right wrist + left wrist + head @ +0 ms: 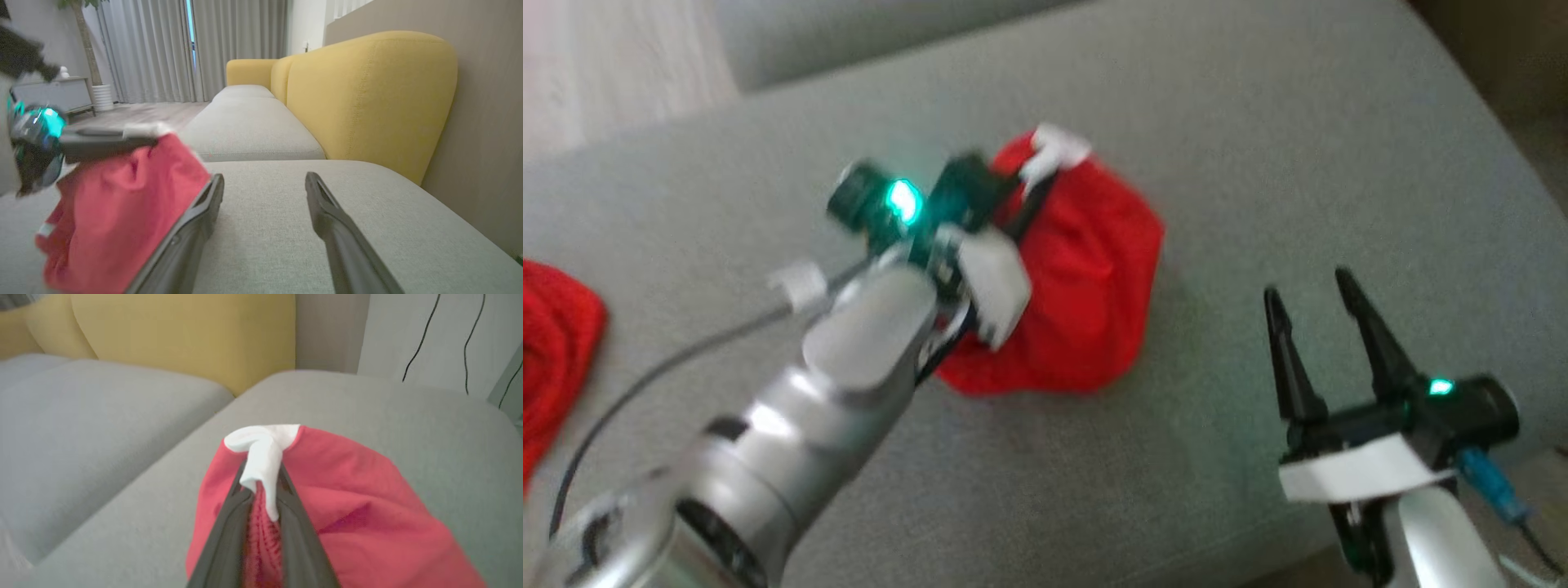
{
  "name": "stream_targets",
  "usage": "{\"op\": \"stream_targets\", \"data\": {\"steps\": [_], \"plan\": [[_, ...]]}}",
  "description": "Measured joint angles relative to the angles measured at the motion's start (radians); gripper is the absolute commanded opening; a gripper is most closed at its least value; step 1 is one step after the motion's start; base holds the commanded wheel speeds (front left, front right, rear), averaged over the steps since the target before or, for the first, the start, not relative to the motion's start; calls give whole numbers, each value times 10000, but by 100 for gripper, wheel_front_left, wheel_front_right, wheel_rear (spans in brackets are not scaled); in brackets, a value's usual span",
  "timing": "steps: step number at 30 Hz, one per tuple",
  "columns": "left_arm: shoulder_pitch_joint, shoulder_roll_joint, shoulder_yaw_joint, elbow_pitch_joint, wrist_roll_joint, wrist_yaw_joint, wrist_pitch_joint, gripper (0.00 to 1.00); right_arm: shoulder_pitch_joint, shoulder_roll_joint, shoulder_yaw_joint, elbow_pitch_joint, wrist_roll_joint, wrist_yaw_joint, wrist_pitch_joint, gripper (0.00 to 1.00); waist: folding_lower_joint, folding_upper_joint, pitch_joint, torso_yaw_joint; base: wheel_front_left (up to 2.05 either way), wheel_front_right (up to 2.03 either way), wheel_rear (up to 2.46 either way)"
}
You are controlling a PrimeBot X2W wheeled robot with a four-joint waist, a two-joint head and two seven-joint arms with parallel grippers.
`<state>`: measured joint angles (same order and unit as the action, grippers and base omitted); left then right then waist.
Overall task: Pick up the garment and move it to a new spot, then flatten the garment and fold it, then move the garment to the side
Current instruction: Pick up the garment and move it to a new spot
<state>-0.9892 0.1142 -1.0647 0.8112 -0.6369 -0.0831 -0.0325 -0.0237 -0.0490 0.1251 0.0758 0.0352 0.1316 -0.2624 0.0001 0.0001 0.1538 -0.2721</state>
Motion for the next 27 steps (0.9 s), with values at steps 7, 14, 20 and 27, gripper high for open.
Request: {"op": "stream_targets", "data": {"steps": [7,14,20,27], "plan": [[1001,-378,-456,1179,370,384,-1453,100,-663,19,-10,46,77,0,0,100,6,-1,1084,-322,0,0,0],[1821,-650,-669,627,399,894,-2079,100,-142,25,-148,481,-153,0,2,100,-2,0,382,6,0,0,0],[3659,-652,-454,-587,-161,1526,-2163,100,878,27,-487,650,-192,0,2,100,-5,0,-633,1204,0,0,0],[6089,754,2196,-4265,418,3239,-2178,100,1385,38,-1114,608,-178,0,2,100,-4,0,-1711,2984,0,0,0]]}}
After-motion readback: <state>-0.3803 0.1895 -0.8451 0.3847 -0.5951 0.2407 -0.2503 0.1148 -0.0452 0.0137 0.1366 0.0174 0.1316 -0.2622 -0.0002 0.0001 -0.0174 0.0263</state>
